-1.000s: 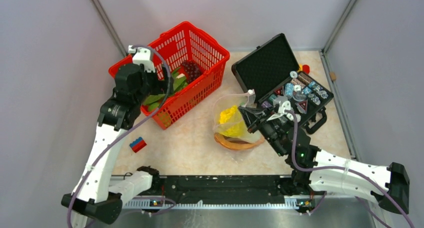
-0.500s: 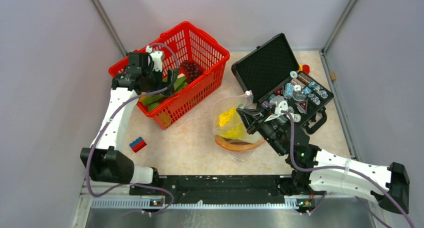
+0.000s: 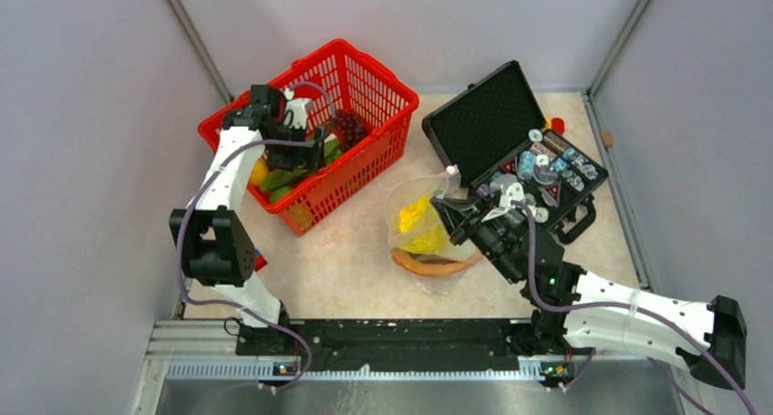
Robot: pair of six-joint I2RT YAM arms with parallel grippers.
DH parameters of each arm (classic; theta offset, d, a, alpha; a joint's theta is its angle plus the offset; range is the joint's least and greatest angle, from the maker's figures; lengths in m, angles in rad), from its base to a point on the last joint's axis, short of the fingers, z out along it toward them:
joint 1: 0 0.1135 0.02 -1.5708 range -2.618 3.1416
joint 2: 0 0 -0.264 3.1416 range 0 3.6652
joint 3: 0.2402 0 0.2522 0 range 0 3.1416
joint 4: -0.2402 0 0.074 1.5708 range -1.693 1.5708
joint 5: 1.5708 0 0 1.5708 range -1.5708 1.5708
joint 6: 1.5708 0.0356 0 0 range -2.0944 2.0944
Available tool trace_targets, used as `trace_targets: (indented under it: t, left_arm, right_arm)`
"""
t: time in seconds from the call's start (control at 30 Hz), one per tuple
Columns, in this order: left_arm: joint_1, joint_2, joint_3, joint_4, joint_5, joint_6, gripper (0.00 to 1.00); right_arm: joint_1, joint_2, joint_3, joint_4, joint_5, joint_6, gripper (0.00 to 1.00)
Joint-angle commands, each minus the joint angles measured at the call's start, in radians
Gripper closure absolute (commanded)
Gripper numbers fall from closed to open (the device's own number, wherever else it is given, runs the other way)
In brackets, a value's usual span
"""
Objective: Place the food in the zip-top bag and seal the zipper
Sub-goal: Pick up the fake vegetable from the bin.
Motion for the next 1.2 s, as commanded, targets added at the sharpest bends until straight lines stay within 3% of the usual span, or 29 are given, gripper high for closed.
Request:
trace_targets:
  t: [0.0, 0.17, 0.33, 0.67, 0.77, 0.93, 1.03, 1.17]
  left_arm:
    - [0.009, 0.020, -0.024, 0.063, 0.047, -0.007, 0.01]
    - [0.009, 0.093, -0.014, 0.008, 0.066, -0.005, 0.04]
    - [0.009, 0.122, -0.027, -0.019, -0.028, -0.004, 0.02]
    - [0.009, 0.194, -0.010, -0.099, -0.053, 0.040, 0.03]
    - [0.009, 0.199, 0.004, -0.129, -0.118, 0.040, 0.02]
    - [0.009, 0.220, 0.006, -0.110, -0.004, 0.054, 0.03]
    - [-0.001, 0.281, 0.031, -0.132, 0.043, 0.061, 0.08]
    - [-0.034, 0.345, 0.046, -0.164, 0.017, 0.072, 0.11]
  right_arm:
    - [0.006, -0.019, 0.064, 0.042, -0.006, 0.002, 1.00]
    - [0.006, -0.011, 0.082, 0.029, -0.016, -0.009, 1.00]
    - [0.006, -0.018, 0.089, 0.007, -0.028, -0.004, 1.00]
    - [0.005, -0.042, 0.071, 0.007, -0.024, 0.005, 1.00]
    - [0.005, -0.045, 0.075, -0.003, -0.022, 0.004, 1.00]
    - [0.006, -0.046, 0.077, -0.001, -0.022, 0.002, 1.00]
    - [0.006, -0.042, 0.075, 0.007, -0.019, 0.002, 1.00]
    - [0.006, -0.034, 0.084, -0.002, -0.028, 0.005, 1.00]
